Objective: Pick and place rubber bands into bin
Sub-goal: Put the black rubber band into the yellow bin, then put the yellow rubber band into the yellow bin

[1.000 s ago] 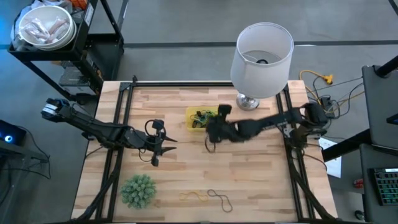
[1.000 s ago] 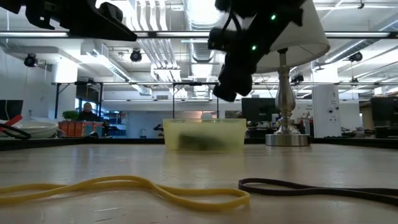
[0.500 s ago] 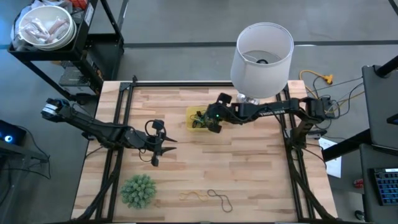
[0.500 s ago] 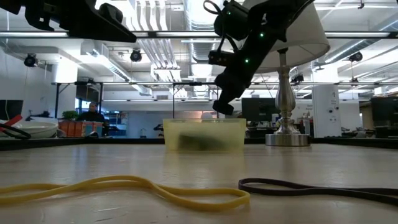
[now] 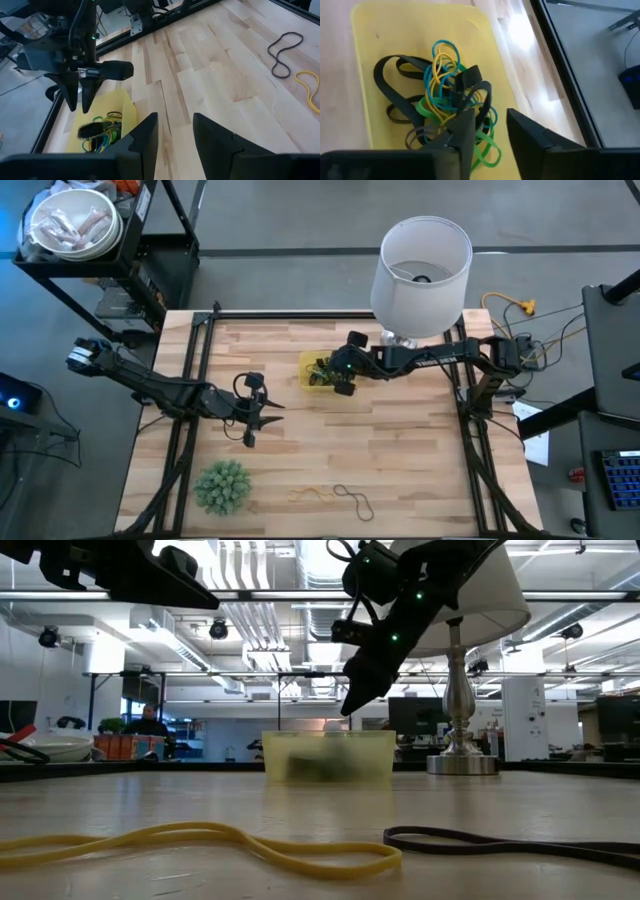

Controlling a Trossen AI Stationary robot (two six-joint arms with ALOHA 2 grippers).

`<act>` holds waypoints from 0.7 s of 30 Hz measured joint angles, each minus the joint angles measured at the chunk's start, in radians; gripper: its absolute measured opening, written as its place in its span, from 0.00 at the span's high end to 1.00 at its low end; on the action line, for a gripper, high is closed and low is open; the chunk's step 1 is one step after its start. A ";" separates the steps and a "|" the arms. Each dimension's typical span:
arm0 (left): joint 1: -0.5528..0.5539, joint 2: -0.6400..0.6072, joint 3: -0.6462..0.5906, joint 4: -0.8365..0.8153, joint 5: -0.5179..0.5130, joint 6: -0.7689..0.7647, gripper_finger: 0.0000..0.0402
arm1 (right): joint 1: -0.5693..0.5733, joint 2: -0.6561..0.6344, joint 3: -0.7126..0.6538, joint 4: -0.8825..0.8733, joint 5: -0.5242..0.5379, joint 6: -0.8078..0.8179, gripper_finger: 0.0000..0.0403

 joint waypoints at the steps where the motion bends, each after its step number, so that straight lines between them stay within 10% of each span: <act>1: 0.000 0.000 0.000 0.000 0.000 0.000 0.73 | 0.000 0.000 0.001 0.002 0.000 0.000 0.72; 21: 0.000 0.175 0.012 0.104 0.374 -0.002 0.73 | 0.303 -0.236 0.010 -0.205 0.003 -0.033 0.70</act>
